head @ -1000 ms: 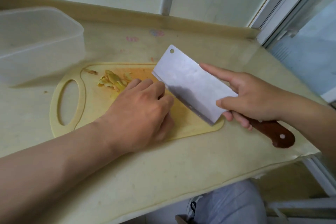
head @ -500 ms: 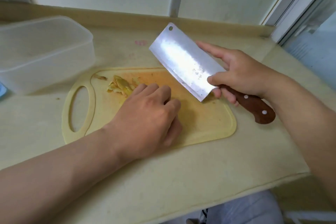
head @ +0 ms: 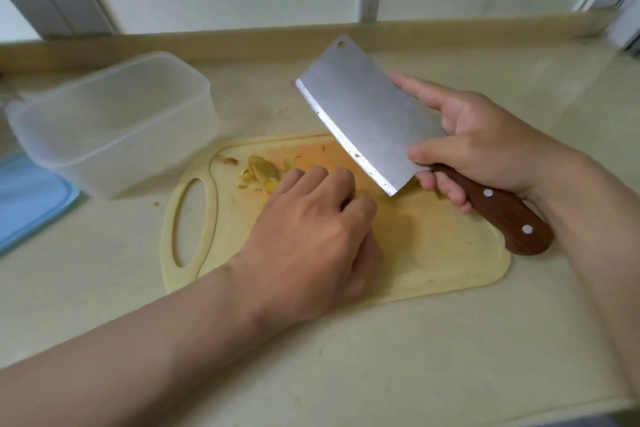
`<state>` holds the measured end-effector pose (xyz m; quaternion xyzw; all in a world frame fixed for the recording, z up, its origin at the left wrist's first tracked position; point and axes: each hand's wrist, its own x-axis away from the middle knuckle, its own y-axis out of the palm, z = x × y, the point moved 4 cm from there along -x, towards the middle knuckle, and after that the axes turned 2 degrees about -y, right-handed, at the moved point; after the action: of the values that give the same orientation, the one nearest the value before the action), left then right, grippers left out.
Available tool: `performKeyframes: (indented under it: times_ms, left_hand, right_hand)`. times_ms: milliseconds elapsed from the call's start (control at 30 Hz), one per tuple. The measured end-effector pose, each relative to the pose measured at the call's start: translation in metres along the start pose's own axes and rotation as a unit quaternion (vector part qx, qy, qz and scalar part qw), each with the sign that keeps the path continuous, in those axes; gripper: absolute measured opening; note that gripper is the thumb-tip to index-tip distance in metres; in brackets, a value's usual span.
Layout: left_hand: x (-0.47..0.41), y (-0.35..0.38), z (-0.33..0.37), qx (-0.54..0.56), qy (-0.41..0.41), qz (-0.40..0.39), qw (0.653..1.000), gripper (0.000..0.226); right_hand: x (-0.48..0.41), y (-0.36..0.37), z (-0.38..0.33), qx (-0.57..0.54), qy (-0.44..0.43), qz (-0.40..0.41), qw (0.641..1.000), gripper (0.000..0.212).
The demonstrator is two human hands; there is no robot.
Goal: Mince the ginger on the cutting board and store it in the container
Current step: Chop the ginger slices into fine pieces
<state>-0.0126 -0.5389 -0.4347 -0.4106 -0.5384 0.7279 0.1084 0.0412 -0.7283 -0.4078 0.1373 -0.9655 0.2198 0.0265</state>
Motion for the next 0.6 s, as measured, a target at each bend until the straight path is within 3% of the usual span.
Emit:
performKeyframes:
  times_ms: [167,300,500,600]
  left_hand:
    - [-0.017,-0.017,-0.013,0.031,-0.035,0.001,0.999,0.017]
    - [-0.029,-0.041,-0.05,0.087,-0.079,-0.062,0.991,0.022]
    - [-0.016,-0.046,-0.057,0.043,-0.114,-0.212,0.97,0.044]
    - [-0.012,-0.041,-0.048,-0.023,-0.12,-0.232,0.965,0.054]
  right_hand:
    - [0.003,0.006,-0.005,0.011,-0.016,-0.007,1.0,0.091]
    - [0.008,0.006,-0.008,0.059,-0.035,0.015,0.998,0.094]
    - [0.02,0.002,-0.012,0.054,-0.064,0.039,0.996,0.093]
    - [0.025,0.001,-0.013,0.054,-0.072,0.047,0.995,0.093]
